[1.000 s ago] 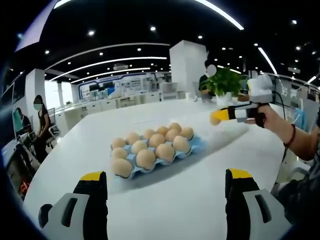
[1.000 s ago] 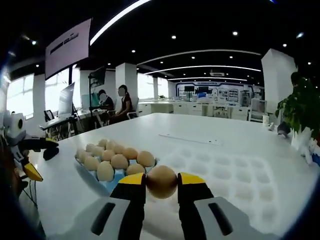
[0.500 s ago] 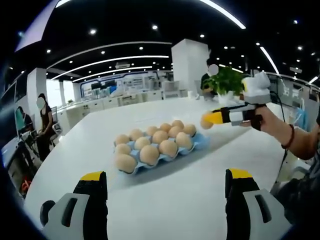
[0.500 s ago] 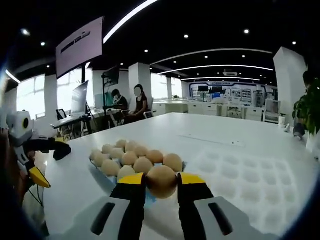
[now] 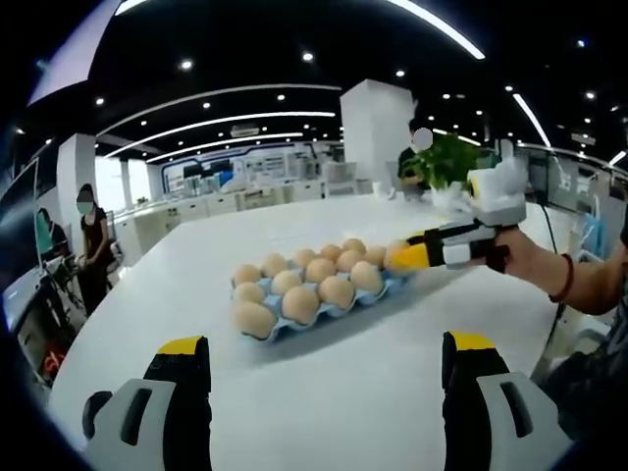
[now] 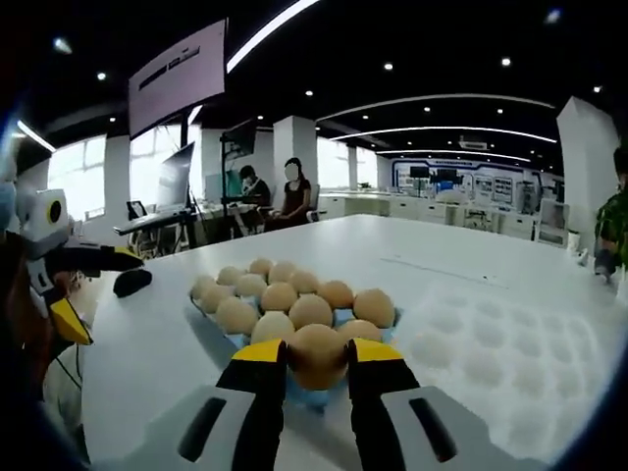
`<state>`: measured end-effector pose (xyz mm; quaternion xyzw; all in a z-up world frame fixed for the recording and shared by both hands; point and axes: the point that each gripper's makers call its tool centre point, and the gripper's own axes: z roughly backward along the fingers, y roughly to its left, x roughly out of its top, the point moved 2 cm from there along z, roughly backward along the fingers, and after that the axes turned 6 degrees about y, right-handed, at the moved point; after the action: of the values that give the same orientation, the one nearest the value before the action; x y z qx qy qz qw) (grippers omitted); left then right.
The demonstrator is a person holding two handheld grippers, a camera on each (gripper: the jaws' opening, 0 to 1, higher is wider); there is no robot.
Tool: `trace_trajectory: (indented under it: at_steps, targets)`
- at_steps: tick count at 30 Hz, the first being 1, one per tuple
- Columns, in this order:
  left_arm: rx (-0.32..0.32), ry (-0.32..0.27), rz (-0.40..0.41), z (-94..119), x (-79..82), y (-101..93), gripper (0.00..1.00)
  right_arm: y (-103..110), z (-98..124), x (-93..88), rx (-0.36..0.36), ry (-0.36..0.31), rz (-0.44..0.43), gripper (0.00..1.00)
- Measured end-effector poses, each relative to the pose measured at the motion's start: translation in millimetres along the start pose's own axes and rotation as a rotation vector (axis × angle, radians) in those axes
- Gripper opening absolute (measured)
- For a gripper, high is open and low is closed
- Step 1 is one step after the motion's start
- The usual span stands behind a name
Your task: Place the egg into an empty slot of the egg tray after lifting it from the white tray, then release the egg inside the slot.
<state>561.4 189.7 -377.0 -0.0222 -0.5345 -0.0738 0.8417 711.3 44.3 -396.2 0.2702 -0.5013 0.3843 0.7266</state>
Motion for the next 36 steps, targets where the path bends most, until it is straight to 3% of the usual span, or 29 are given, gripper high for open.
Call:
trace_trajectory:
  at_steps: [14, 23, 36]
  targets:
    - [-0.013, 0.018, 0.006, -5.9, -6.3, -1.7, 1.0, -0.4, -8.9, -17.4, 0.002, 0.055, 0.03, 0.26]
    - [-0.017, 0.021, 0.0, -9.4, -4.2, -2.6, 1.0, 0.3, -8.3, -15.2, 0.021, 0.043, 0.025, 0.26]
    - [-0.016, -0.007, 0.01, -13.1, 0.6, -2.4, 1.0, -1.2, 0.7, -5.8, 0.024, 0.018, 0.033, 0.4]
